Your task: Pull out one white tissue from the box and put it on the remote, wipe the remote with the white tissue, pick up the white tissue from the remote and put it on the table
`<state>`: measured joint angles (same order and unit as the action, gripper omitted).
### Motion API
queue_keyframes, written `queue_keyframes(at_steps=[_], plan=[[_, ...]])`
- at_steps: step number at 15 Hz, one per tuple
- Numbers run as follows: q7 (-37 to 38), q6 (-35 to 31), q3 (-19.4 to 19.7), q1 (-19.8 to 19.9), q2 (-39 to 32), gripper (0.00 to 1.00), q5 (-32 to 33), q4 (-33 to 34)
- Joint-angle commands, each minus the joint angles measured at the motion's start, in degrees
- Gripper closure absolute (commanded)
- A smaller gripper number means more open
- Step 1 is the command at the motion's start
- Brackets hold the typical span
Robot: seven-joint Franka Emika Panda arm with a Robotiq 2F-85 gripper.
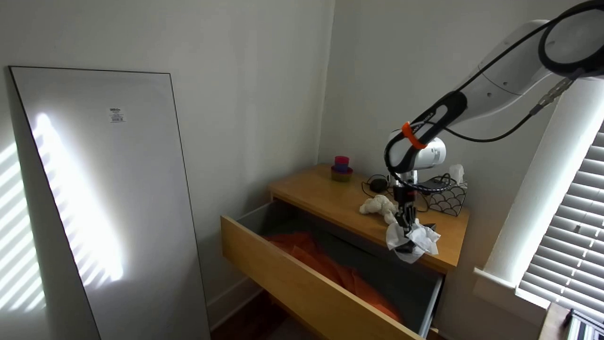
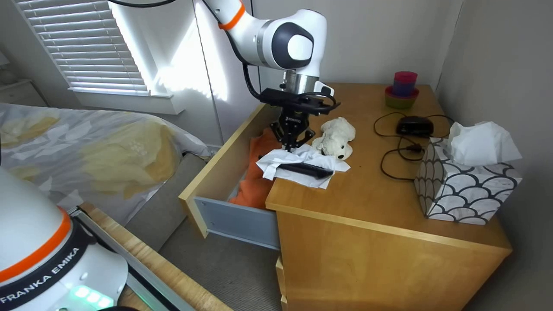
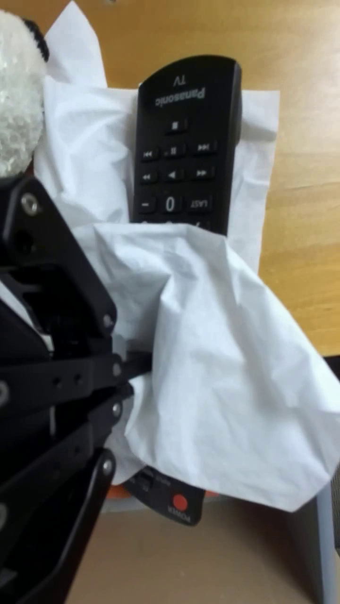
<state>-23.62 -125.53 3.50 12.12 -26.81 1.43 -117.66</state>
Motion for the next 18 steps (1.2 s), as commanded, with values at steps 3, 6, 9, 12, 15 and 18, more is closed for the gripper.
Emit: queue_keyframes(at_steps=[3,6,9,12,15,18], plan=[[-1.2,0.17,1.26,3.5,2.19,1.0,-1.45,-2.28],[-1.42,-0.29,2.03,5.05,3.17,1.0,-2.19,-2.81],[-1.98,-0.33,2.59,6.37,4.03,1.0,-3.08,-3.3],[-2.23,-0.48,3.12,7.27,4.27,1.0,-3.98,-3.15],[-2.66,-0.18,3.48,8.25,4.08,1.0,-4.99,-2.44],[-4.51,0.12,3.11,8.61,4.64,1.0,-5.61,-3.05]])
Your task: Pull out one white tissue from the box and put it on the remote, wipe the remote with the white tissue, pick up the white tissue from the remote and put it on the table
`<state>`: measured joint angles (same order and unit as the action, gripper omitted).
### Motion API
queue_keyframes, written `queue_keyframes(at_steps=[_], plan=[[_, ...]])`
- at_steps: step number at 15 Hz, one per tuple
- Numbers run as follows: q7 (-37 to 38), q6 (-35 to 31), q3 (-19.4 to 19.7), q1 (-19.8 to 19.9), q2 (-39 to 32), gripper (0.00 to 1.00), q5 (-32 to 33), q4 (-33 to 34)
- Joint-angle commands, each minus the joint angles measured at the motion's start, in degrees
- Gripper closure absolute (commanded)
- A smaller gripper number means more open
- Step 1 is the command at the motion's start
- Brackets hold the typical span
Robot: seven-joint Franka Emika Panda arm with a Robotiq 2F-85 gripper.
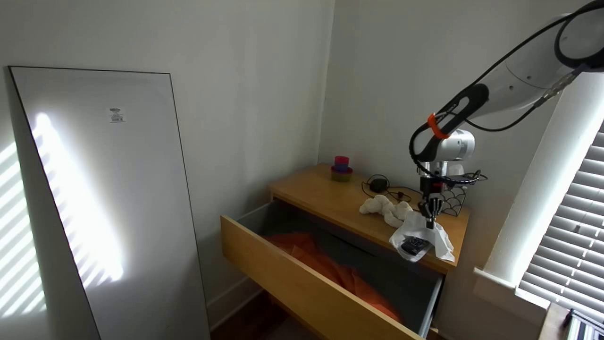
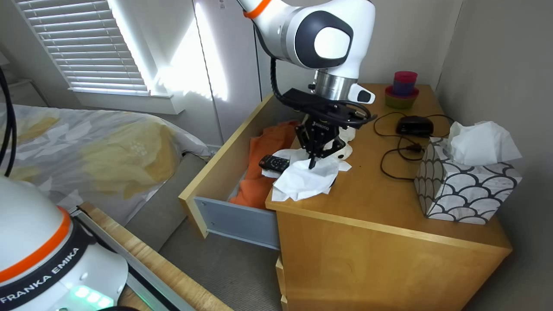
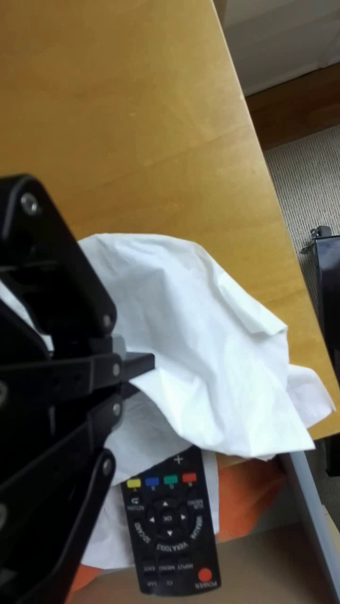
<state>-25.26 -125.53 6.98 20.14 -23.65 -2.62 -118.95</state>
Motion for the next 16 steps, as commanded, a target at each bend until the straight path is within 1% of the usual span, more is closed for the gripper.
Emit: queue_keyframes(at_steps=[1,8,12,16], plan=[[-3.56,-0.45,-0.64,0.4,1.89,1.0,-1.64,-2.35],[-7.25,-0.28,-2.91,-1.3,3.62,1.0,-1.7,-5.46],[-6.51,-1.18,-3.23,-2.33,2.5,1.0,-1.35,-4.48],[-6.61,0.78,-2.97,-2.0,1.12,1.0,-1.76,-2.89]])
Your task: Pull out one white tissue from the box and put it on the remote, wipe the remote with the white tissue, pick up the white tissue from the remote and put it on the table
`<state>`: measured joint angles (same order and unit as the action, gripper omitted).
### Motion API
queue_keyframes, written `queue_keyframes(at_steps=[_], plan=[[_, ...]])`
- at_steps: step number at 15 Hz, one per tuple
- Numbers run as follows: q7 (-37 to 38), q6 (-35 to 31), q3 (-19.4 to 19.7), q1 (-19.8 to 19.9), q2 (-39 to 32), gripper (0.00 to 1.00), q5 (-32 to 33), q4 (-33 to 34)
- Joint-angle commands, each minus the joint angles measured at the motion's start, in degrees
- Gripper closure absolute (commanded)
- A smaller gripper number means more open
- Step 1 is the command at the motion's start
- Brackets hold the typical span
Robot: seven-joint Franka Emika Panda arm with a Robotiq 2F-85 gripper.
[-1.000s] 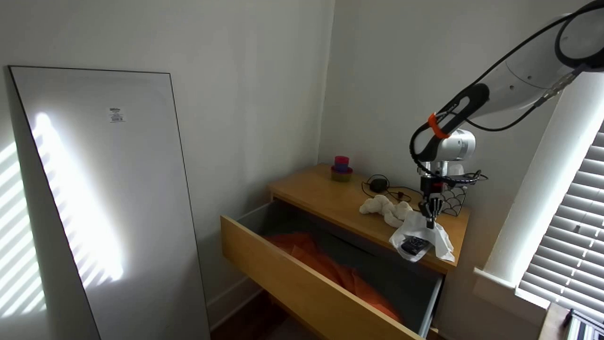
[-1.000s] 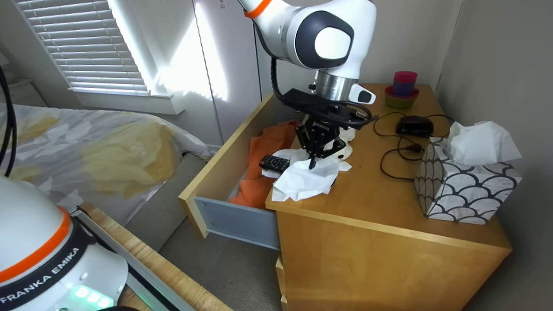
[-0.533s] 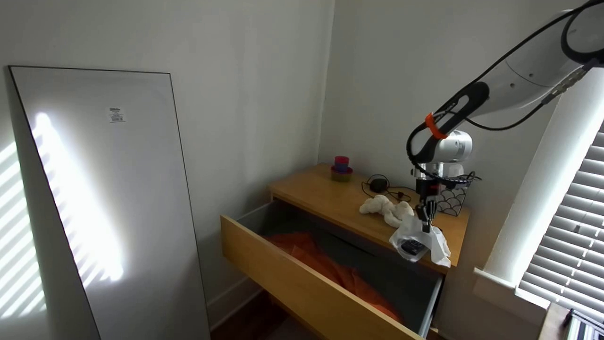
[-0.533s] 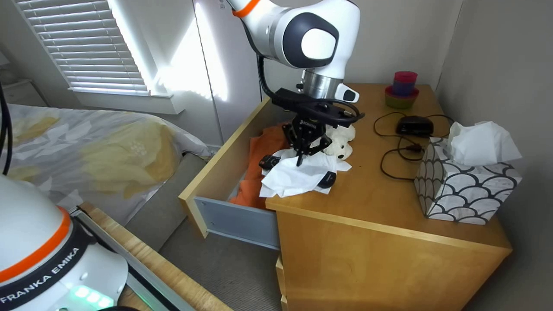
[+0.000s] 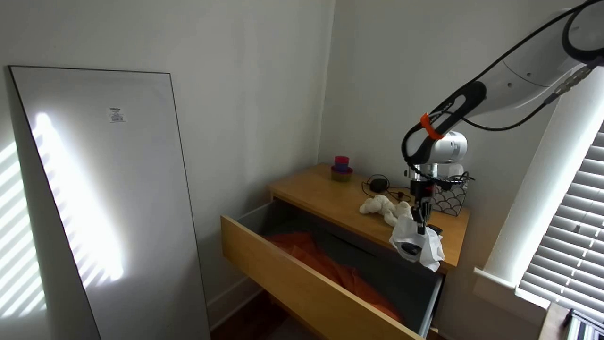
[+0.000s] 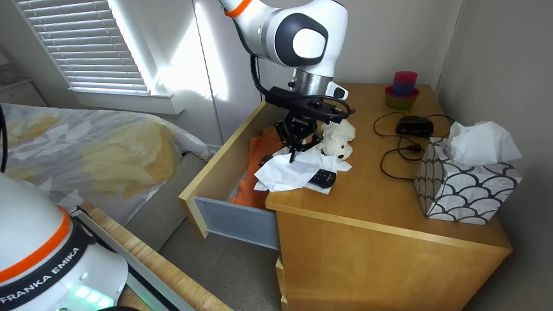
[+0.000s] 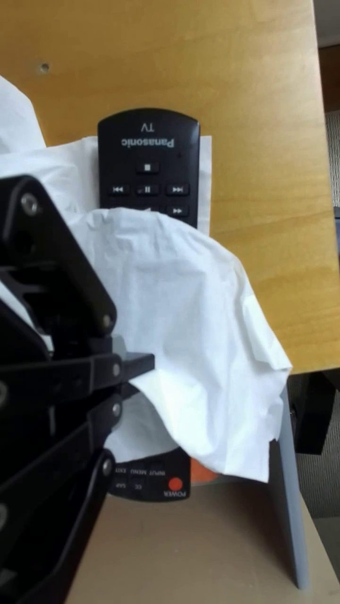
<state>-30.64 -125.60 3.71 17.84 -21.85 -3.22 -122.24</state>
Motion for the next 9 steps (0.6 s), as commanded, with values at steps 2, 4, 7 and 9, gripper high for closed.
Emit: queue_keyframes(at_steps=[2,4,7,9], plan=[[-1.24,0.96,0.45,0.6,-1.3,1.0,-1.24,0.88],[-0.99,0.91,0.67,0.81,-1.59,1.0,-1.24,1.13],[-0.47,0.54,1.27,1.3,-1.6,1.0,-1.39,1.28],[-0.55,0.64,1.73,1.91,-1.6,1.0,-1.77,1.55]])
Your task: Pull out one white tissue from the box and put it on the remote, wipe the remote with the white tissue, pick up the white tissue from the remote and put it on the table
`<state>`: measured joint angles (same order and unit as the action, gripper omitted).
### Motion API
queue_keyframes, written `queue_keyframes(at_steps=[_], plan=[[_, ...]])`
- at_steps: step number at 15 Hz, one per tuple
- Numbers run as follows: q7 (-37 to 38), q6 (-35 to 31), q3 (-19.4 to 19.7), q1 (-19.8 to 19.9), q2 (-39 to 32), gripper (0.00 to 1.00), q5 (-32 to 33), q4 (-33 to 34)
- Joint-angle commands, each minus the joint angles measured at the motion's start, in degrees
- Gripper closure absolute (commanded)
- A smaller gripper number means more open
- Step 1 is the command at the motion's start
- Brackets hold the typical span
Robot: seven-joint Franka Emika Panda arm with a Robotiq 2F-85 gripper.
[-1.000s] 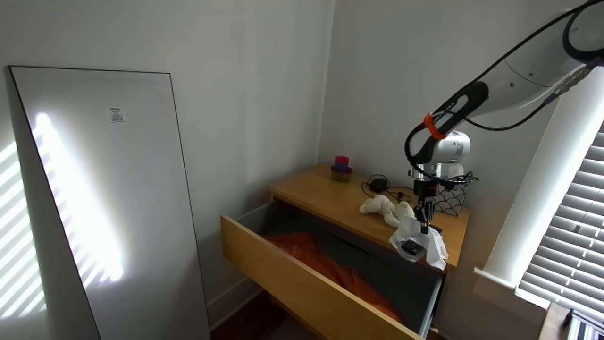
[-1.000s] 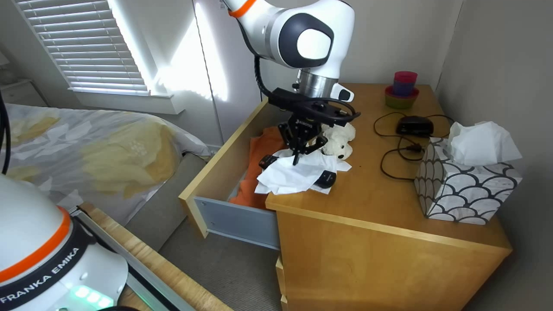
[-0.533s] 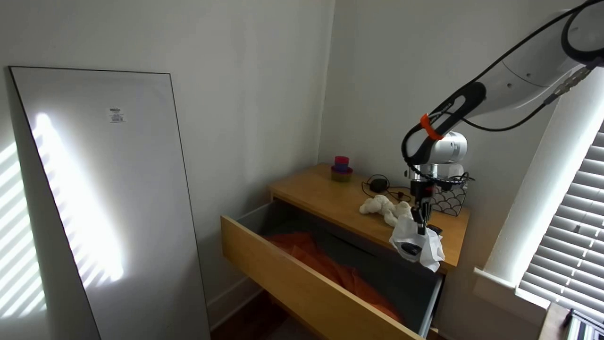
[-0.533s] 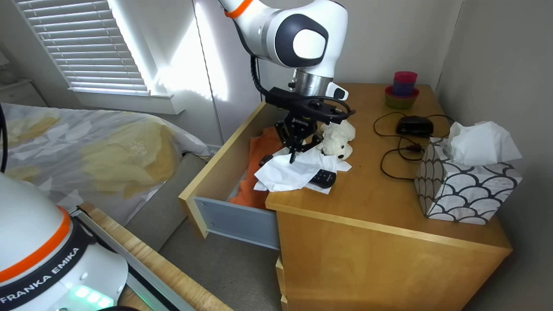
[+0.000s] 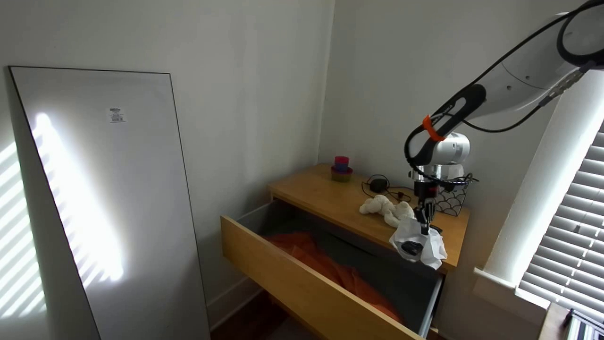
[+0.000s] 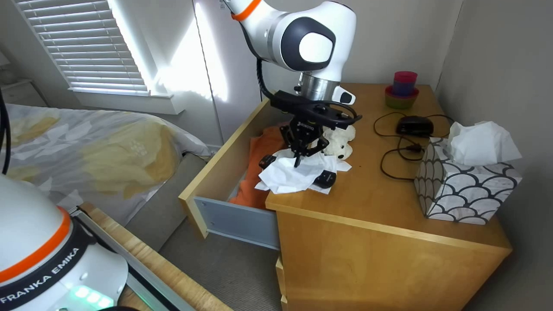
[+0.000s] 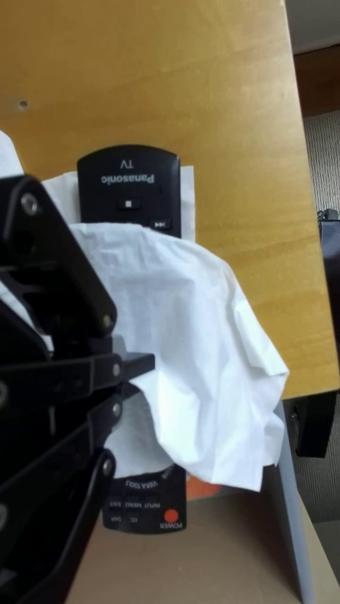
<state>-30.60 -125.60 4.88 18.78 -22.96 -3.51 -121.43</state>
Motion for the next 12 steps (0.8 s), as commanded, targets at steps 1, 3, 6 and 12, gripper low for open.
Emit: queue_keyframes(at_steps=[1,3,6,12], plan=[[-0.66,0.73,0.78,1.28,-0.5,1.0,-1.73,0.83],[-0.96,0.97,1.19,2.07,-0.48,1.0,-2.38,1.06],[-0.8,0.6,1.89,3.08,-0.28,1.0,-3.18,1.33],[-0.98,1.0,3.0,5.05,-0.24,1.0,-4.92,2.74]])
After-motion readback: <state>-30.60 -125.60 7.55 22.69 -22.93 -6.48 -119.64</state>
